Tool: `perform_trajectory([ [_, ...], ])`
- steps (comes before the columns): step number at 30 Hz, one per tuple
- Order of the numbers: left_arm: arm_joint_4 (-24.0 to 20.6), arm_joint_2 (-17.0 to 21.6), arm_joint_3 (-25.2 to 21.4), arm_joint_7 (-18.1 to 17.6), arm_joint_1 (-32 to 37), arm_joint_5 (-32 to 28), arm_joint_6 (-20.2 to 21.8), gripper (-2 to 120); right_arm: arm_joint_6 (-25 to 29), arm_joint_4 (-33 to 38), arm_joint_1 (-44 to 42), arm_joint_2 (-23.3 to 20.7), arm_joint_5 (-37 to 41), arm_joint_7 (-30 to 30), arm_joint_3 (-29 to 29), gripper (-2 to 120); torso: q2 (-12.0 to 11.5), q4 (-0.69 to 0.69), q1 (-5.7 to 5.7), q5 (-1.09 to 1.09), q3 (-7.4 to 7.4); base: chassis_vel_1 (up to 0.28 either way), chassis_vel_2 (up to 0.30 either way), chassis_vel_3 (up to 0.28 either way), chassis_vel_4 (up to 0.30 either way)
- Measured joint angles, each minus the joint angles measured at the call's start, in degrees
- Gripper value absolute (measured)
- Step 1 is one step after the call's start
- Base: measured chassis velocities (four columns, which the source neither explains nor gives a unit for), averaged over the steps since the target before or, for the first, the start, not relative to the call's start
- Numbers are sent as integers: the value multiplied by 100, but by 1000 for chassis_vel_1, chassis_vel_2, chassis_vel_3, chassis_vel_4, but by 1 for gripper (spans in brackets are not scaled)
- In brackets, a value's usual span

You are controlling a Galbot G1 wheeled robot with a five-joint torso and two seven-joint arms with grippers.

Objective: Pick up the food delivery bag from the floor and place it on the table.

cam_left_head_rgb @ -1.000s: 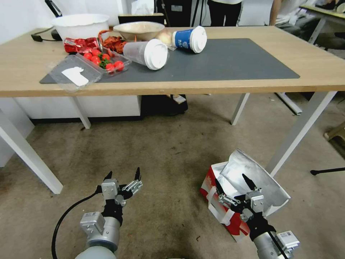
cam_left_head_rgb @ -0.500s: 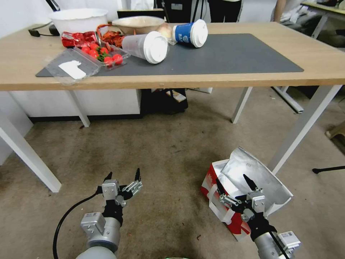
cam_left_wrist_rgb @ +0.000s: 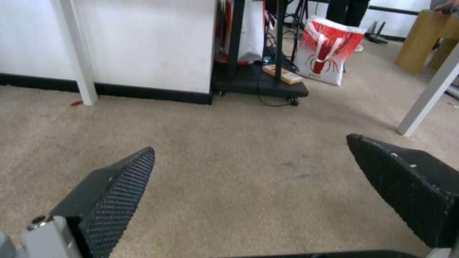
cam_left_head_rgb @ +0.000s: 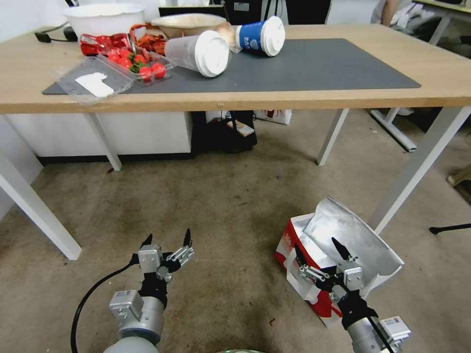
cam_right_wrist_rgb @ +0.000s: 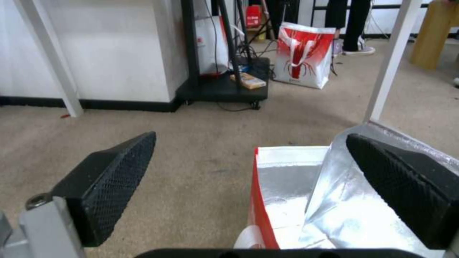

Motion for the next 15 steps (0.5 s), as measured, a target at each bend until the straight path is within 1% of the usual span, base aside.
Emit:
perform_trajectory([
  [7,3,-29,10,-5,14,11,-34,100,16,23,-18,0,-10,-9,3,100,-6,0,-6,0,0,0,0,0,0],
  [10,169,-50,27,39,-25,96,-382,100,28,2,-18,-26,-10,-6,3,100,3,-1,-5,-2,0,0,0,0,0],
  [11,169,-50,27,39,-25,96,-382,100,28,2,-18,-26,-10,-6,3,100,3,-1,-5,-2,0,0,0,0,0],
  [14,190,-46,45,79,-25,183,-528,100,41,-36,35,-251,185,-49,142,100,15,0,-5,0,0,0,0,0,0],
  [15,190,-46,45,79,-25,183,-528,100,41,-36,35,-251,185,-49,142,100,15,0,-5,0,0,0,0,0,0],
])
